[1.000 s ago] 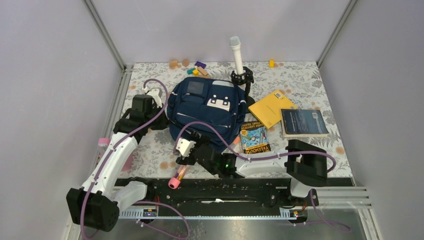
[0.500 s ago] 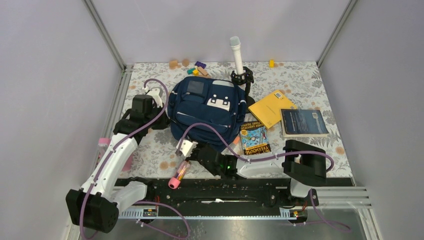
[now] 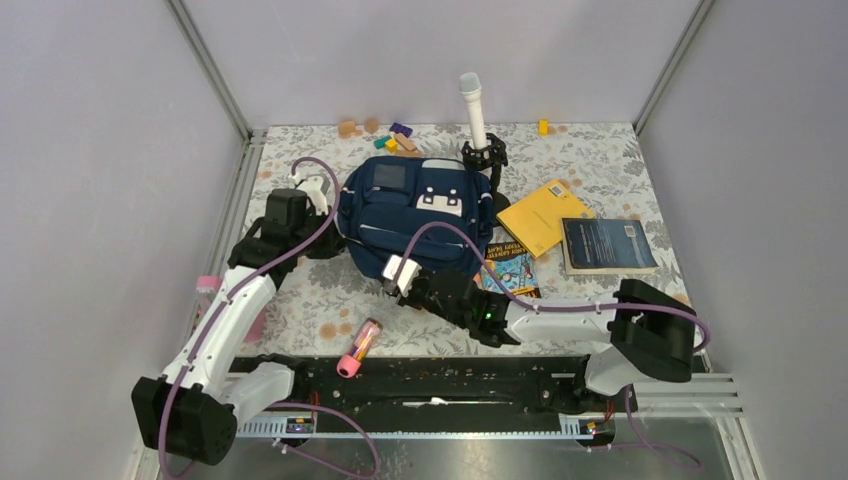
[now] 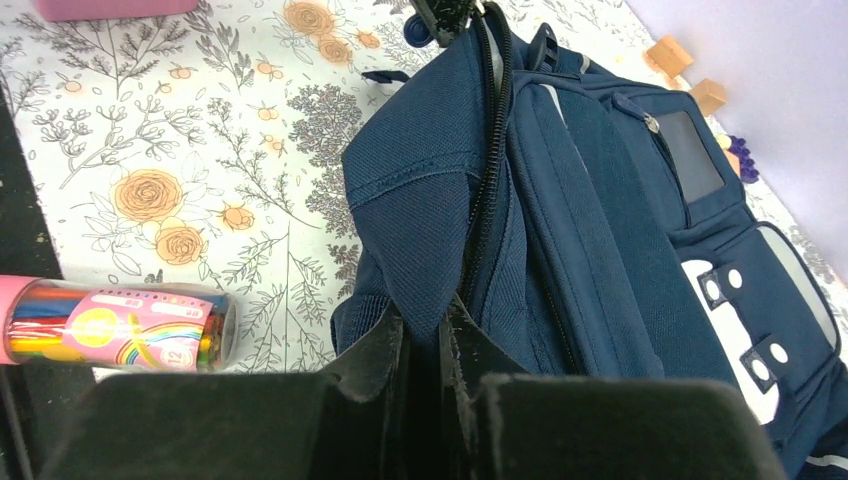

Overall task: Pack the student bag
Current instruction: Unzip the student bag at the center of the board.

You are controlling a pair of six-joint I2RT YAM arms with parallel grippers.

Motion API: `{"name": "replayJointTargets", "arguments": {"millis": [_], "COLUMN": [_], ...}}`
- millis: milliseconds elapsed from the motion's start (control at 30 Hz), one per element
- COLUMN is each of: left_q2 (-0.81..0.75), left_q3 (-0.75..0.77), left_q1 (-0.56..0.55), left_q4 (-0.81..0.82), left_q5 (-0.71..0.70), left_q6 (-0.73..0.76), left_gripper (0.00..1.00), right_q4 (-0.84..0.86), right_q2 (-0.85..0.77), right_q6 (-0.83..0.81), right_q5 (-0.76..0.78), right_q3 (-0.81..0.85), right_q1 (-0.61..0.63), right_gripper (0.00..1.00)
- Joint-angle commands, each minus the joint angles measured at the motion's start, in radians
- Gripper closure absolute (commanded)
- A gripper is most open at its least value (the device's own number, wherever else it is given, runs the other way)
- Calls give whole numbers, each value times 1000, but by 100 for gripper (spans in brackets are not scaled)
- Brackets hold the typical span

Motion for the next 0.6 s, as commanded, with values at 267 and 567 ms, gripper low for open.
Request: {"name": "replayJointTargets", "arguments": {"millis": [267, 567], "left_q2": [-52, -37], "left_q3": [19, 20], "left_q1": [12, 16], "left_q4": [78, 79], "left_q5": [-109, -143], "left_q6": [16, 21], "left_gripper": [100, 100], "right_q4": [-109, -127], "right_q2": [-197, -224], "right_q6": [105, 110], "right_q5": [-163, -192], "right_q3": [-6, -12], "right_q1": [-59, -61], "right_gripper": [100, 100]}}
